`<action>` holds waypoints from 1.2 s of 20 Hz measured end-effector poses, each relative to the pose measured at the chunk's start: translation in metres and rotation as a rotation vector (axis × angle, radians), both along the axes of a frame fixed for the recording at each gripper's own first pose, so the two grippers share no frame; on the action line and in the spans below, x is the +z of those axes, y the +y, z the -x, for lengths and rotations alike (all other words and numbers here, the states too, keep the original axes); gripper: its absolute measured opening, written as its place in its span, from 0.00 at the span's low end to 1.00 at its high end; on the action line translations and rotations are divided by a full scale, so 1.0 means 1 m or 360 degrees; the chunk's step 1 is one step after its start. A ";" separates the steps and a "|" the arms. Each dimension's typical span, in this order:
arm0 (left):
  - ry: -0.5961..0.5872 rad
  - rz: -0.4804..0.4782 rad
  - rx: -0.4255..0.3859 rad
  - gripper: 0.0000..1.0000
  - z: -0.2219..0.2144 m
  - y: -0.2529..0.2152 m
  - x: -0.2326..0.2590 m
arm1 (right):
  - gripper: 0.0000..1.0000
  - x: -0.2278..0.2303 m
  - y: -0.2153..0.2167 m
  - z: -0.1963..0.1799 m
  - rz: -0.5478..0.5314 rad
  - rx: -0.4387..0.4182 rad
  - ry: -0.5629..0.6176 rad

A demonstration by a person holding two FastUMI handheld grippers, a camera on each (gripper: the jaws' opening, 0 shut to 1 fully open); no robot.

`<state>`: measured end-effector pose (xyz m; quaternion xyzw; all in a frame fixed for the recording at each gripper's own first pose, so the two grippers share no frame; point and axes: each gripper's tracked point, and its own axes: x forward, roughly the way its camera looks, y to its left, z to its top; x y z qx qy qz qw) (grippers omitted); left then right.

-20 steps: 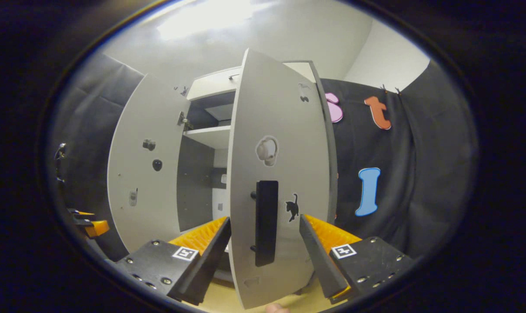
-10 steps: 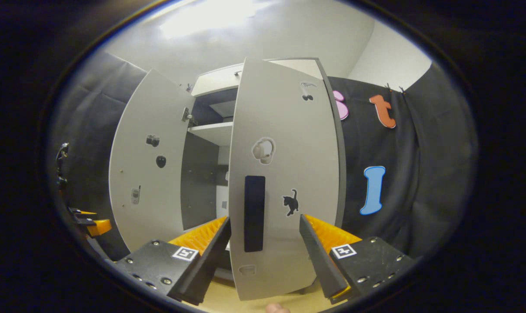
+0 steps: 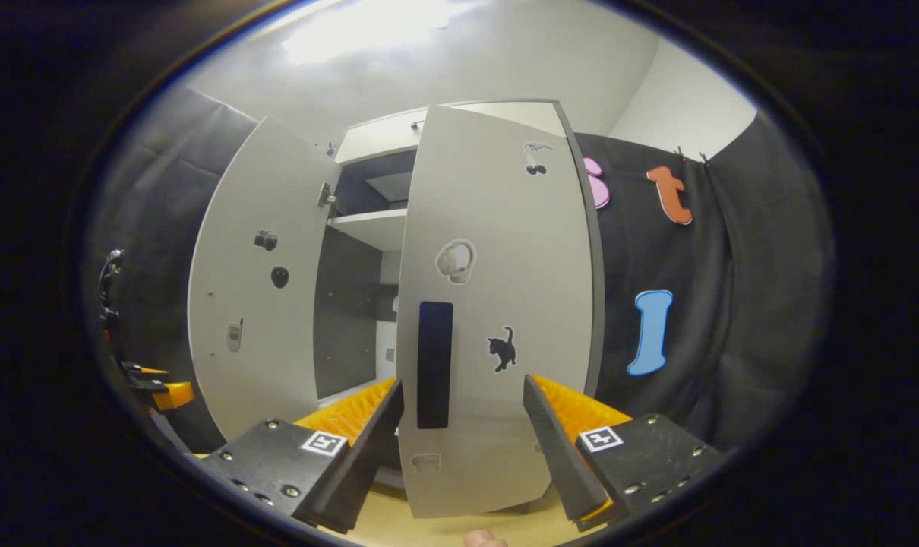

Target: Grasp the bottle in the cabinet with the left hand and place it on the coaster, then close the right door with the right hand and the left door with the left hand.

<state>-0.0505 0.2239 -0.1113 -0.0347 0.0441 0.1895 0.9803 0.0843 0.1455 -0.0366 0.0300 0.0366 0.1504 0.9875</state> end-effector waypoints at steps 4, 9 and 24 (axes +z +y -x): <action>0.0006 0.0004 0.0024 0.89 -0.002 0.007 -0.002 | 0.93 -0.001 -0.001 -0.002 -0.0002 -0.0010 -0.0001; 0.0021 0.0007 0.0049 0.89 -0.007 0.017 -0.004 | 0.93 -0.001 -0.006 -0.001 -0.0001 -0.0032 -0.0007; 0.0106 -0.0085 0.0040 0.89 -0.038 0.045 -0.018 | 0.95 -0.006 -0.029 0.004 0.0029 -0.0116 0.0002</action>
